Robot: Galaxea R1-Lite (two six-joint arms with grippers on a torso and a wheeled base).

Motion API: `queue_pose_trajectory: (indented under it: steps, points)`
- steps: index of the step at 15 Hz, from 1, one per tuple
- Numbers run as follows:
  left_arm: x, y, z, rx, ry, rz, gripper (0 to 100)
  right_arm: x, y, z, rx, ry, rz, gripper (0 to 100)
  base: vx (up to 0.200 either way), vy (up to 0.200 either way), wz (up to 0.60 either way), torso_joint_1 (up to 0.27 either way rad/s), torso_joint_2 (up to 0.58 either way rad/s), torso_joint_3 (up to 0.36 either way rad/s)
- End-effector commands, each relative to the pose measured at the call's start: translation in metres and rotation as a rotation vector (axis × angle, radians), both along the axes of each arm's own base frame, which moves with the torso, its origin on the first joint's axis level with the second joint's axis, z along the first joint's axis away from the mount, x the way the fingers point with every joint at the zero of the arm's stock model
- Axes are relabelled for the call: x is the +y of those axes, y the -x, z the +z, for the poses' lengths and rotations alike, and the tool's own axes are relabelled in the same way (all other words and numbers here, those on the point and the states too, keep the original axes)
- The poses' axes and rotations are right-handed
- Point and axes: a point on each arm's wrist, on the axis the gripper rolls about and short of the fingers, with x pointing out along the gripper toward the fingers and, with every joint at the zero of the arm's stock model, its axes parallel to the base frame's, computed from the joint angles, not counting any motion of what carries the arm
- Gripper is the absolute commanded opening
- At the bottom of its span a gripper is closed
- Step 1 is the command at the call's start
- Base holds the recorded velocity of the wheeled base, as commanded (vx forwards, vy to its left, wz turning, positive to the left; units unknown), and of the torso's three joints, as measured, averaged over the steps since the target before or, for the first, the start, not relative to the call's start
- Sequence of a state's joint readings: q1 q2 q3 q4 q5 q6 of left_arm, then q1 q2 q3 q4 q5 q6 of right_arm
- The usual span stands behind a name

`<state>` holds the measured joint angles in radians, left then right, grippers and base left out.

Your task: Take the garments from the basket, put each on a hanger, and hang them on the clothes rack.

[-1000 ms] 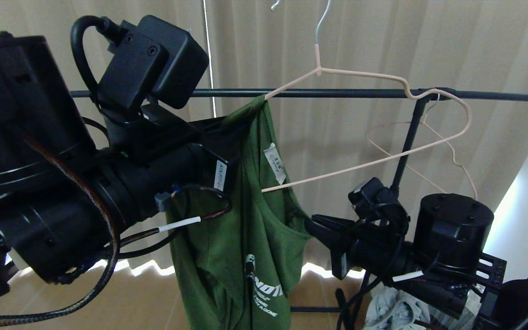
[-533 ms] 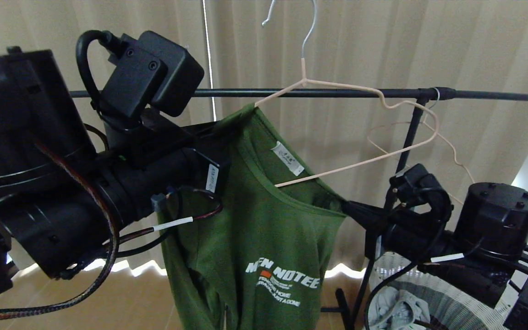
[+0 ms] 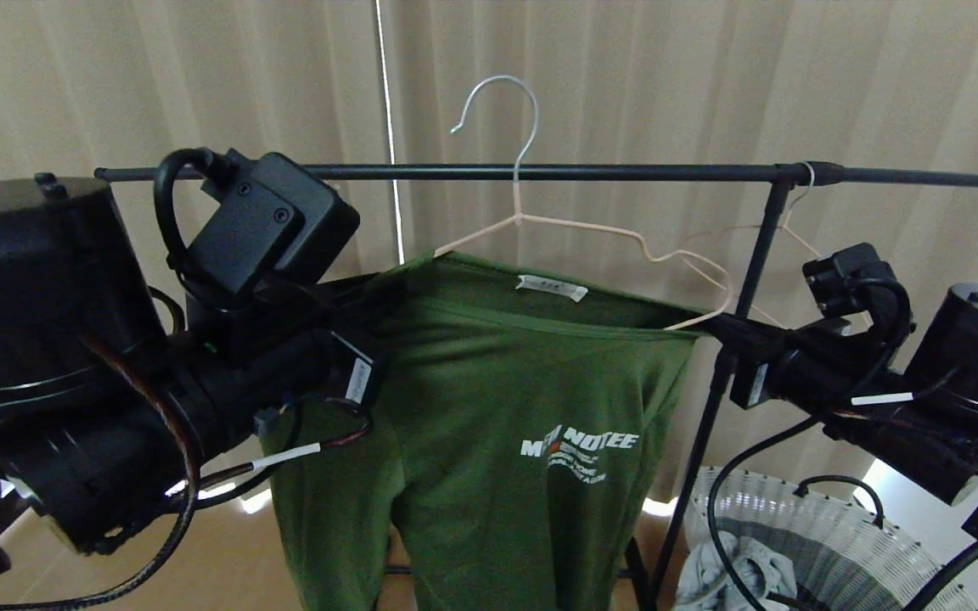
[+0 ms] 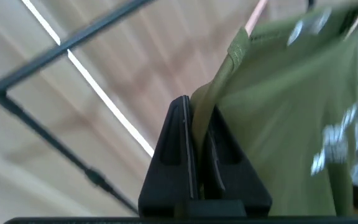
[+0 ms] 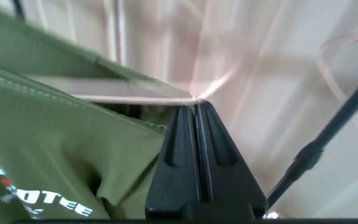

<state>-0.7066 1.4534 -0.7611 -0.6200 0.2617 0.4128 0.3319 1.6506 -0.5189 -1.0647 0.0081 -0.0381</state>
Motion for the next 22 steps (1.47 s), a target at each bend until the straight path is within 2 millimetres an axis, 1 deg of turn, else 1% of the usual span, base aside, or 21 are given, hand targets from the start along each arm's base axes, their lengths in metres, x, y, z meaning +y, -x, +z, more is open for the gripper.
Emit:
queue_pose_trajectory:
  steps: [1,4,7,9,14,20,22]
  points:
    - [0.005,0.002,-0.005,0.01,-0.01,0.015,0,-0.005,-0.005,0.004,-0.016,-0.005,-0.024,0,0.0,0.0,0.0,0.0,0.0,0.0]
    - [0.008,0.002,-0.005,0.004,-0.03,0.021,0,-0.008,-0.008,0.007,-0.027,-0.01,-0.036,0,0.0,0.0,0.0,0.0,0.0,0.0]
    - [0.014,-0.004,-0.012,0.014,-0.074,0.055,0,-0.007,-0.008,0.01,-0.036,-0.011,-0.035,0,0.0,0.0,0.0,0.0,0.0,0.0]
    - [0.02,-0.008,-0.012,0.014,-0.077,0.079,0,-0.007,-0.008,0.011,-0.04,-0.013,-0.035,0,0.0,0.0,0.0,0.0,0.0,0.0]
    - [0.021,-0.004,-0.02,0.032,-0.097,0.071,0,-0.003,-0.021,0.015,-0.058,-0.019,-0.033,0,0.0,0.0,0.0,0.0,0.0,0.0]
    - [0.024,-0.006,-0.02,0.012,-0.147,0.082,0,-0.003,-0.02,0.021,-0.075,-0.024,-0.033,0,0.0,0.0,0.0,0.0,0.0,0.0]
    - [0.025,-0.005,-0.024,0.014,-0.18,0.078,0,-0.003,-0.02,0.022,-0.081,-0.026,-0.033,0,0.0,0.0,0.0,0.0,0.0,0.0]
